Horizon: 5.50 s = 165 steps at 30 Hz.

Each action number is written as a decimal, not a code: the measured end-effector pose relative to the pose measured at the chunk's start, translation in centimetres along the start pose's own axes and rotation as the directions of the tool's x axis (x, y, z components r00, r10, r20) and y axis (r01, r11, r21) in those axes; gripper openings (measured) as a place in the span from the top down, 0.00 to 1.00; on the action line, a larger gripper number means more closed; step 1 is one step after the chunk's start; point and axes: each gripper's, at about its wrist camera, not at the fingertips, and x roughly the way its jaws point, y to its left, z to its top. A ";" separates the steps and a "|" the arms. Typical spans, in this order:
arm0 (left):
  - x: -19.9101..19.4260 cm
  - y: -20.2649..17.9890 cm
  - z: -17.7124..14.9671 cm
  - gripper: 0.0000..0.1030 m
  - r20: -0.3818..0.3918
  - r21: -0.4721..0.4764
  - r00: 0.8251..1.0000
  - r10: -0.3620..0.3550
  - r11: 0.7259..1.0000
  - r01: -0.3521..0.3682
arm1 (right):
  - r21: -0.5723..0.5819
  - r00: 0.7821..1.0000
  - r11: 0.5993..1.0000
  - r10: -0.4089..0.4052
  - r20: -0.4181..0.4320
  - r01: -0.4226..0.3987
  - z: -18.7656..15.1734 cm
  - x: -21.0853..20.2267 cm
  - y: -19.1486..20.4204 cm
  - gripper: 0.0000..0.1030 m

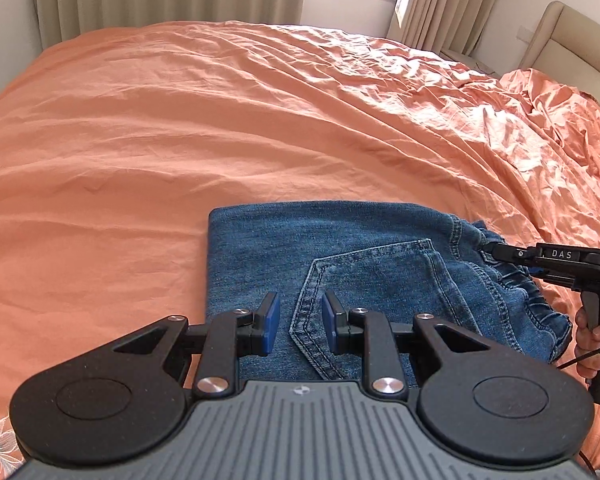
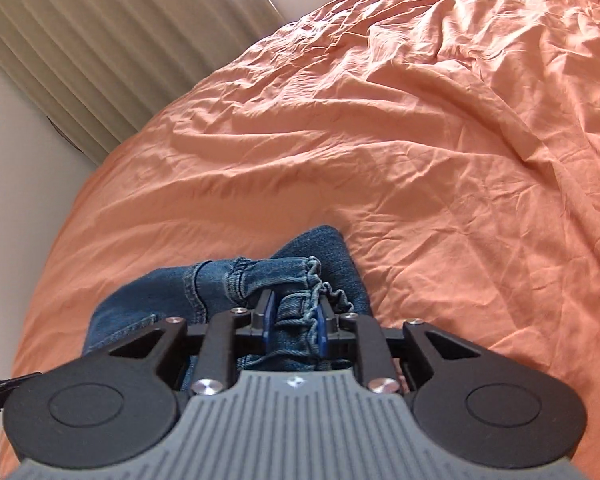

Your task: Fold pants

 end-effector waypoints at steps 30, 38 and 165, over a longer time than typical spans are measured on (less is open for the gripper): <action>-4.6 0.3 -14.3 0.42 -0.004 0.185 0.986 0.169 0.969 -0.165 | -0.043 0.999 0.999 -0.018 -0.039 0.016 -8.5 -8.2 1.4 0.91; -3.3 -2.9 -14.7 0.79 0.086 0.293 0.965 0.247 0.920 -0.261 | 0.042 0.998 0.999 0.018 -0.052 -0.016 -8.3 -7.9 0.2 0.91; -14.4 29.0 -5.6 0.95 0.207 -0.398 0.977 0.050 0.917 0.037 | -0.012 0.845 0.853 0.515 -0.143 -0.521 -8.5 1.1 26.8 0.87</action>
